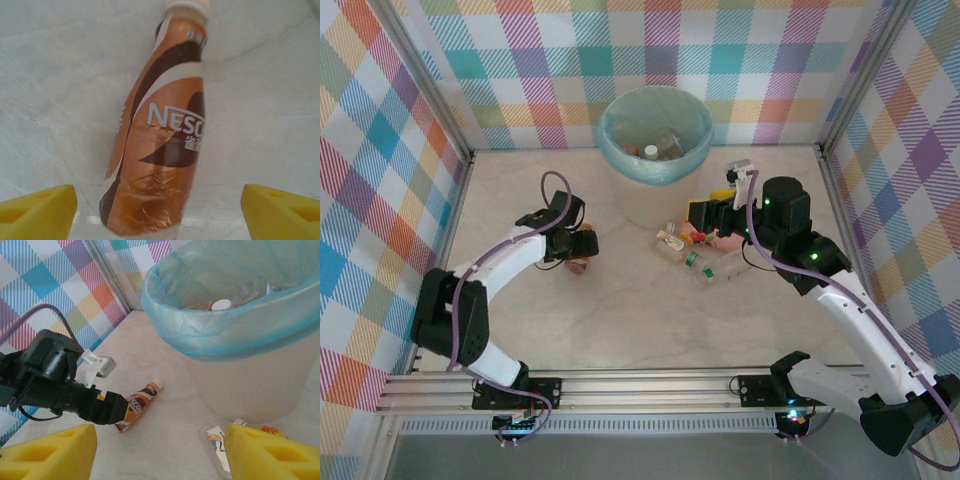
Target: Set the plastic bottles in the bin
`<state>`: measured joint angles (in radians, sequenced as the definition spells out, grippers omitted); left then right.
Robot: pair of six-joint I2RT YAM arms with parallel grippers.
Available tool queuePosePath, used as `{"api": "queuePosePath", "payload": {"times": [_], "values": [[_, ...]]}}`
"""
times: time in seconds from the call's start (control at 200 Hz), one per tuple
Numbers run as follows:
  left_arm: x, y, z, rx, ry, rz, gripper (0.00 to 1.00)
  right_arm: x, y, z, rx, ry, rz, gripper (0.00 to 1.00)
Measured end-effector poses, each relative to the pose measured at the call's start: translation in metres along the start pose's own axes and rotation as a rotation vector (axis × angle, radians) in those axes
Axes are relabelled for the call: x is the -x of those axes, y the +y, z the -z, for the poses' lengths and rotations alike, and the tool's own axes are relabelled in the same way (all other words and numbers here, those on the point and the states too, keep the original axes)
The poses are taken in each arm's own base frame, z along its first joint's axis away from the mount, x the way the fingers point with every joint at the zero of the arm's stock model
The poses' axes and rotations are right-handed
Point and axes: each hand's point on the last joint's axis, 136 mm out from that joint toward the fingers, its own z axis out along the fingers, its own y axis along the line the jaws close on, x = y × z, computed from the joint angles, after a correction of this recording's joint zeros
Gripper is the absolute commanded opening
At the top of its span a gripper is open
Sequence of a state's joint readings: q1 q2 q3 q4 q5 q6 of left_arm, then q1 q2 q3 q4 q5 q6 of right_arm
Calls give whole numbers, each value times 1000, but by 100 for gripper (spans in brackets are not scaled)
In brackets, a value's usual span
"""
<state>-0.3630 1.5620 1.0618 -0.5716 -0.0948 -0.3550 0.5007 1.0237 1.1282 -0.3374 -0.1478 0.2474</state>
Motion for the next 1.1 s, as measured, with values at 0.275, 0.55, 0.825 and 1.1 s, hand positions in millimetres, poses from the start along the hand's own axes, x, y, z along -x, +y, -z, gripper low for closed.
{"api": "queuePosePath", "payload": {"times": [0.275,0.55,0.825,1.1], "values": [[-12,5,-17,29,52,-37,70,-6,-6,-2,-25,11,-4,69],[-18,6,-28,39,83,-59,69,-8,-8,-3,-30,15,-6,70],[-25,3,-38,25,120,-81,56,-10,-10,-6,-39,22,-7,70],[-4,-3,8,-45,-23,-83,56,-12,-10,-8,-36,30,-10,70]]}}
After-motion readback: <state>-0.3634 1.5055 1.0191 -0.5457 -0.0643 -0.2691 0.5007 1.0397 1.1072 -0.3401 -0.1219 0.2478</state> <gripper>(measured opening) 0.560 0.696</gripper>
